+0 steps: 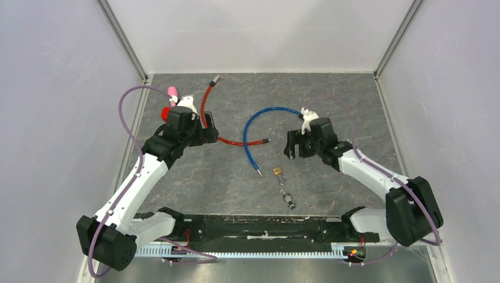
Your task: Unlock with the key
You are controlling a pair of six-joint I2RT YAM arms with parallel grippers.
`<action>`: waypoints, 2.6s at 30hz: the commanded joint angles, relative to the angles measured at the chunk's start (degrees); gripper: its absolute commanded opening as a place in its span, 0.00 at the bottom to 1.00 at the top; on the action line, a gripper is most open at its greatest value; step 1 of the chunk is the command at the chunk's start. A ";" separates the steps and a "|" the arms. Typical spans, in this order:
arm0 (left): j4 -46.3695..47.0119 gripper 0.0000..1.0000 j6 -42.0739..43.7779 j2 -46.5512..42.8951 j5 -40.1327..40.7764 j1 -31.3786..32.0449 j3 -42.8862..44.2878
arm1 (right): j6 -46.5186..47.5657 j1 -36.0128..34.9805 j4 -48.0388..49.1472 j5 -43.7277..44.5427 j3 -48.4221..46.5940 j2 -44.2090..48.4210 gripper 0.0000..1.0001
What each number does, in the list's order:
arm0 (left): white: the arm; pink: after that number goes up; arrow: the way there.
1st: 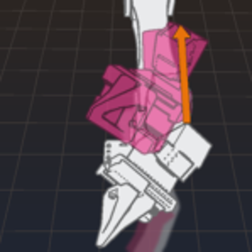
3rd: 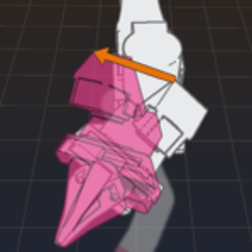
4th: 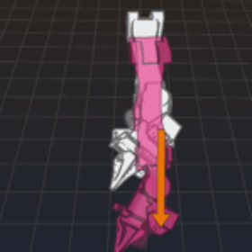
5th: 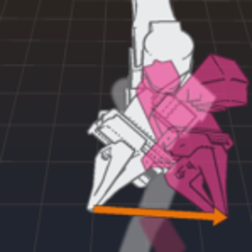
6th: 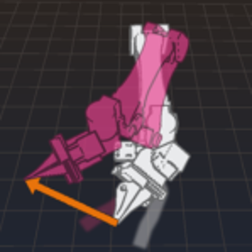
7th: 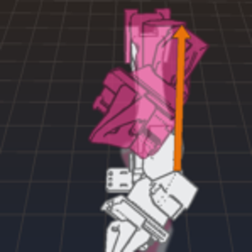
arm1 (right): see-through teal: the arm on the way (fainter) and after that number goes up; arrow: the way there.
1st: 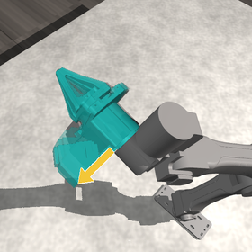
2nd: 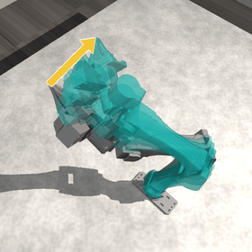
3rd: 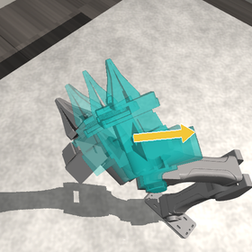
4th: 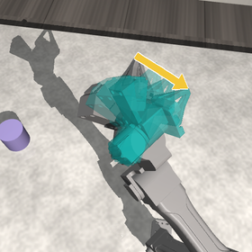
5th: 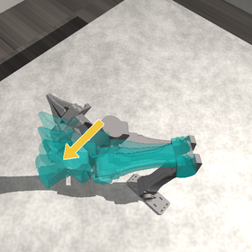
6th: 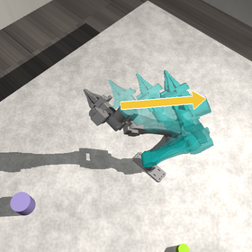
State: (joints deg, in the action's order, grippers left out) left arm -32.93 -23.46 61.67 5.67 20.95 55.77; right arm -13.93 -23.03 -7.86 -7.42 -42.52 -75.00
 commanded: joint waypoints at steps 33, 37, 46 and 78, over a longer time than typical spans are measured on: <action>0.77 1.00 4.22 -4.11 7.57 -0.45 -0.48 | 5.06 -7.53 -9.39 28.60 -4.31 -13.00 0.66; 0.85 1.00 4.13 -3.65 8.25 -0.43 -0.83 | 5.13 -6.68 -9.27 24.89 -8.59 -14.94 0.64; 0.85 1.00 3.82 -2.93 7.45 -0.43 -0.75 | -6.02 -8.72 -4.81 8.95 -0.61 -5.96 0.62; 0.76 0.99 4.09 -3.01 9.01 -0.41 -1.01 | -5.73 -13.86 -1.64 2.13 -2.89 -9.23 0.41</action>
State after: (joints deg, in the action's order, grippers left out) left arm -32.99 -21.52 58.74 13.45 20.71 54.92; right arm -24.18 -36.60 -5.56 -7.03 -42.92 -89.12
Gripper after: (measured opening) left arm 0.993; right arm 0.402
